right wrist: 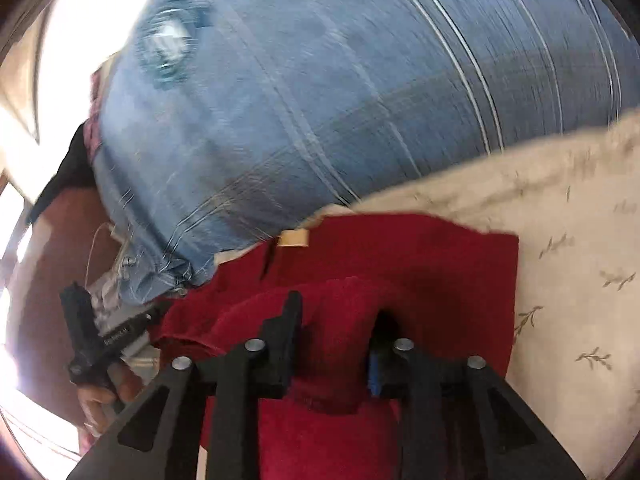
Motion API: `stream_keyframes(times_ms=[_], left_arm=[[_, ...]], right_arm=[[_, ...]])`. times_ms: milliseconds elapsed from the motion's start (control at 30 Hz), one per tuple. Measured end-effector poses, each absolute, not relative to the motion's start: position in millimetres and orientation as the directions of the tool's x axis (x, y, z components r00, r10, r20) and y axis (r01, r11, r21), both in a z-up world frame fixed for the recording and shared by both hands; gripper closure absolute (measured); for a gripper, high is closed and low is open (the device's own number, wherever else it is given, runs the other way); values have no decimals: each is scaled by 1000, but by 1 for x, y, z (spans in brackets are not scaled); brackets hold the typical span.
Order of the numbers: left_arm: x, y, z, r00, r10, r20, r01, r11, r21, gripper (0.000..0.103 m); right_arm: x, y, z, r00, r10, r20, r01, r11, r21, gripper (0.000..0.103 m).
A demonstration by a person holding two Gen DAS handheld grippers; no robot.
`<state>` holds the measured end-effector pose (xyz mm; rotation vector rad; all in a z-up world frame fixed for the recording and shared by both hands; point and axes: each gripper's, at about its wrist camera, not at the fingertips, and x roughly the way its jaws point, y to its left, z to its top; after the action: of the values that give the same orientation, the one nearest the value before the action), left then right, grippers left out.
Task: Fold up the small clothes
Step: 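Lift the hem end with both grippers and fold it toward the collar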
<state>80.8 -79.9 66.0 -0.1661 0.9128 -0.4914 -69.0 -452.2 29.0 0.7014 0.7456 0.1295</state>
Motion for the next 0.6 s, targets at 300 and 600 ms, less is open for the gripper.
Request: stream_keyframes(times_ms=[300,600], left_arm=[[68,-55,92,594,-477,-648,343,879,-332,30],[90,-98,43,530,-317,-787,298,938,-178,30]], right_arm=[[-127,-467,65,839,299,-455,61,778,625,42],[-41,-396,44,745,180,-643,59,942,331,47]])
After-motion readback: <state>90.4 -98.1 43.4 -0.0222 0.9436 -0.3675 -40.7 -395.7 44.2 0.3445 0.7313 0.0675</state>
